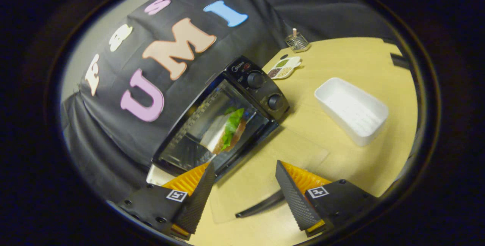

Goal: Open the toaster oven, put the food inside, and close the toaster oven door.

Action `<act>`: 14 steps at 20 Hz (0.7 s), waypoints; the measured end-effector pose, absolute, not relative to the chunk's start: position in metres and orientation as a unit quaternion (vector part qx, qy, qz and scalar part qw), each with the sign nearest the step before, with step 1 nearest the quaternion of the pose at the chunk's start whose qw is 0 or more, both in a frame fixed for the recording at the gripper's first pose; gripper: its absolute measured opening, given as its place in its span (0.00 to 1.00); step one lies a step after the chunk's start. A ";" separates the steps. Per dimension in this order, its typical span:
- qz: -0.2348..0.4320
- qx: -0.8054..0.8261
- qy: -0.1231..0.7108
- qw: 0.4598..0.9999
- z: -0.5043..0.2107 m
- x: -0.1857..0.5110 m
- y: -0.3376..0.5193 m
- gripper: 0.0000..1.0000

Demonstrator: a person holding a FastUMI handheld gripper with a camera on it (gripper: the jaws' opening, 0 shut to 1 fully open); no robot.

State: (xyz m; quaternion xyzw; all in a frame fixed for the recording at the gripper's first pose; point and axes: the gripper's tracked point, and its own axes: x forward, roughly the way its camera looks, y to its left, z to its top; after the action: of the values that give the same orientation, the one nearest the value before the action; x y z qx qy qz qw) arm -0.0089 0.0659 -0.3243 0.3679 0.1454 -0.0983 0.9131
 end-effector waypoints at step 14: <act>-0.074 0.108 0.370 0.920 -0.410 -0.043 0.088 0.97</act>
State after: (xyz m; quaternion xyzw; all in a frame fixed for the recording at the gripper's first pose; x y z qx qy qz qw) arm -0.0434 0.0878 -0.4104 0.1083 0.3701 -0.0735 0.9197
